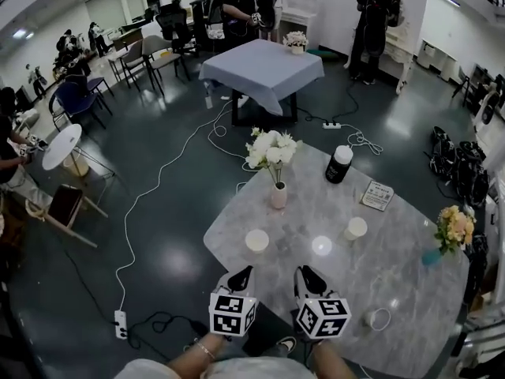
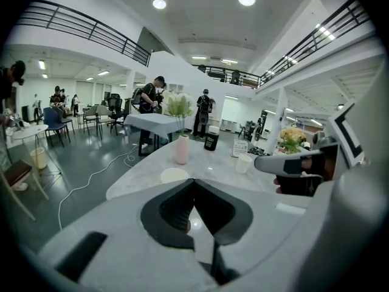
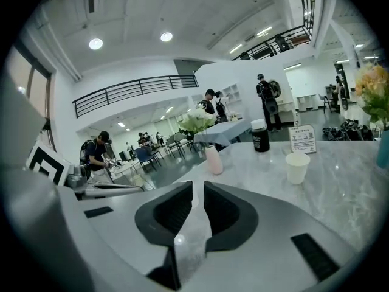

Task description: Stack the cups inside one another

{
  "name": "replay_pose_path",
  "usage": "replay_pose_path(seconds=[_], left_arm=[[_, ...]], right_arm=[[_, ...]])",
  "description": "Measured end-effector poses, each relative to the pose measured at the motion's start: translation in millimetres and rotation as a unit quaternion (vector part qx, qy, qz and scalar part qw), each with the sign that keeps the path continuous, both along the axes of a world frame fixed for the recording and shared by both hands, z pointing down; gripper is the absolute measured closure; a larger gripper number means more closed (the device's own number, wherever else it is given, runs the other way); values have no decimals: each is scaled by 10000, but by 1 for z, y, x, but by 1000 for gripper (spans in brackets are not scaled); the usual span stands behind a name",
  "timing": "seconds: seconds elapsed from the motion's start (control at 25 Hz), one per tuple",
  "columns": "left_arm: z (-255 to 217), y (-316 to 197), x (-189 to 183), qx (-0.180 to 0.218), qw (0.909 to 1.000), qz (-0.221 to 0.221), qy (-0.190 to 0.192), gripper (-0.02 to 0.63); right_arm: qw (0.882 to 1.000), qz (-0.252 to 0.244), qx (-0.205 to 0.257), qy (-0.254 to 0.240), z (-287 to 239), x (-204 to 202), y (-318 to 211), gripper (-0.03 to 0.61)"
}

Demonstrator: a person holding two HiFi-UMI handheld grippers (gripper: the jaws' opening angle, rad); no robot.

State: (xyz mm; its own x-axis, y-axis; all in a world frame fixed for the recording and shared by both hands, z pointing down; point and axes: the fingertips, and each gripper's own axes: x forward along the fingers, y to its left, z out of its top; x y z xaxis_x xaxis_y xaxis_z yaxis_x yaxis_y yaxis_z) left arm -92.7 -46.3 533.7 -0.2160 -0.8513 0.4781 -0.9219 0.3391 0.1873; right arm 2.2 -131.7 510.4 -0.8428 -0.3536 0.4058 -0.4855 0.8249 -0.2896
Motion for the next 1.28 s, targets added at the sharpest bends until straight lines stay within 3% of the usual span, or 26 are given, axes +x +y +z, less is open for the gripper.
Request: replay_pose_path(seconds=[0.28, 0.52, 0.96, 1.28], left_arm=[[12, 41, -35, -157, 9979, -633, 57, 617], [21, 62, -55, -224, 9951, -953, 117, 618], [45, 73, -71, -290, 9926, -1113, 377, 617], [66, 68, -76, -352, 9920, -1060, 581, 618]], right_arm=[[9978, -652, -53, 114, 14, -47, 24, 518], [9952, -930, -91, 293, 30, -73, 34, 488], [9927, -1016, -125, 643, 59, -95, 36, 402], [9907, -1024, -138, 883, 81, -107, 33, 374]])
